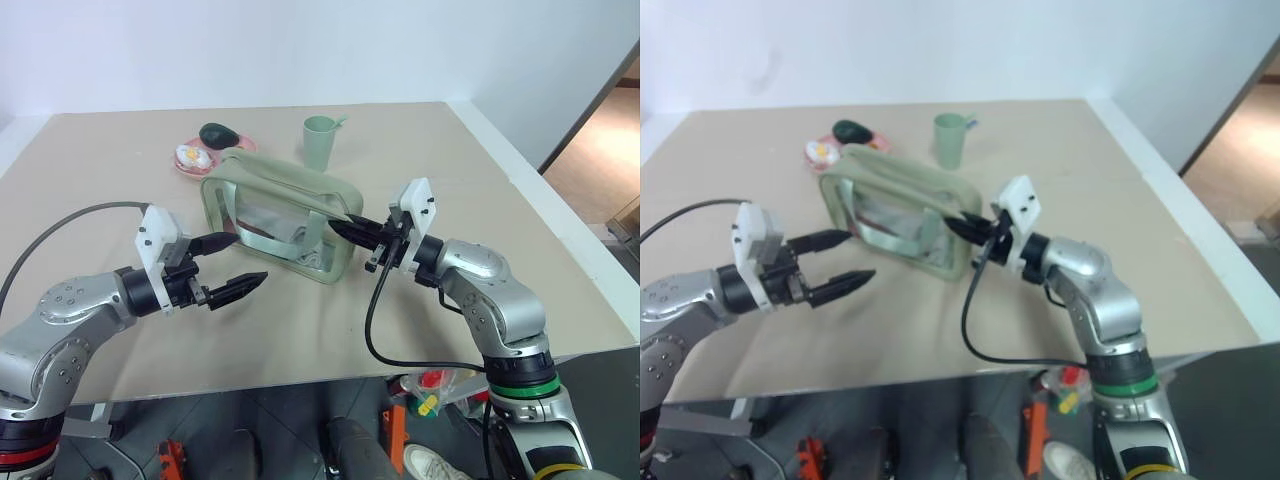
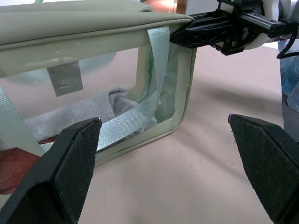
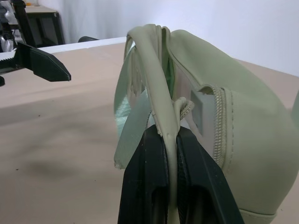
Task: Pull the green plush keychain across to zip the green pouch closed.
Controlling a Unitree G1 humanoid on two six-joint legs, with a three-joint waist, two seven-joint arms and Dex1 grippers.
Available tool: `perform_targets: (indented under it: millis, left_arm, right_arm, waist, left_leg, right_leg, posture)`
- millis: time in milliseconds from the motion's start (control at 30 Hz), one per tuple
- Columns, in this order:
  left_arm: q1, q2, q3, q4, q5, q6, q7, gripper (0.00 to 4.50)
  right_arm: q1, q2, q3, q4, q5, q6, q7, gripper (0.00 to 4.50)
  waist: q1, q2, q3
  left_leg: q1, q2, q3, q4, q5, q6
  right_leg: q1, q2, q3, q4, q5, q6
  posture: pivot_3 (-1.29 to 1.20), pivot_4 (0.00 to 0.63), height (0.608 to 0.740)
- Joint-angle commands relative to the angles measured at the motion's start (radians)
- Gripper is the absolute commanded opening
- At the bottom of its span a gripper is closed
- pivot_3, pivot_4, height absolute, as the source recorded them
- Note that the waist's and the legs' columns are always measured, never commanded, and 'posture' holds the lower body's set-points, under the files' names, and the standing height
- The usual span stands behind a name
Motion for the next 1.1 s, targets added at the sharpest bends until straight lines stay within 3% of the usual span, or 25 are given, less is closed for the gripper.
perform_targets:
  millis: [33, 467, 933, 1100]
  left_arm:
    - [-0.010, 0.004, 0.016, -0.026, -0.007, -0.011, 0.003, 4.50]
    - [0.000, 0.006, 0.021, -0.057, -0.025, 0.003, 0.021, 4.50]
    - [-0.015, 0.013, 0.064, -0.047, -0.072, 0.044, 0.047, 4.50]
    - [0.028, 0.027, 0.201, -0.010, -0.136, 0.079, 0.091, 4.50]
  right_arm:
    - [-0.065, -0.013, -0.013, 0.042, 0.054, -0.077, 0.126, 0.02]
    - [-0.241, -0.150, -0.072, 0.475, 0.046, -0.354, 0.501, 0.02]
    - [-0.233, -0.260, -0.098, 0.567, 0.018, -0.404, 0.567, 0.02]
    - [-0.186, -0.263, -0.100, 0.507, 0.026, -0.380, 0.535, 0.02]
  waist:
    - [-0.001, 0.000, 0.000]
    - [0.001, 0.000, 0.000]
    - [0.002, 0.000, 0.000]
    - [0.001, 0.000, 0.000]
  left_leg:
    - [0.000, 0.000, 0.000, 0.000, 0.000, 0.000]
    - [-0.001, 0.000, 0.000, 0.000, 0.000, 0.000]
    - [0.000, -0.001, 0.000, 0.000, 0.000, 0.000]
    - [0.000, -0.001, 0.000, 0.000, 0.000, 0.000]
  right_leg:
    - [0.000, 0.000, 0.000, 0.000, 0.000, 0.000]
    - [0.000, 0.000, 0.000, 0.000, 0.001, 0.003]
    - [0.000, 0.000, 0.000, 0.000, 0.002, 0.003]
    - [0.001, 0.000, 0.000, 0.000, 0.002, 0.003]
  posture:
    - [0.00, 0.150, 0.739]
    - [0.00, 0.150, 0.739]
    - [0.00, 0.150, 0.739]
    - [0.00, 0.150, 0.739]
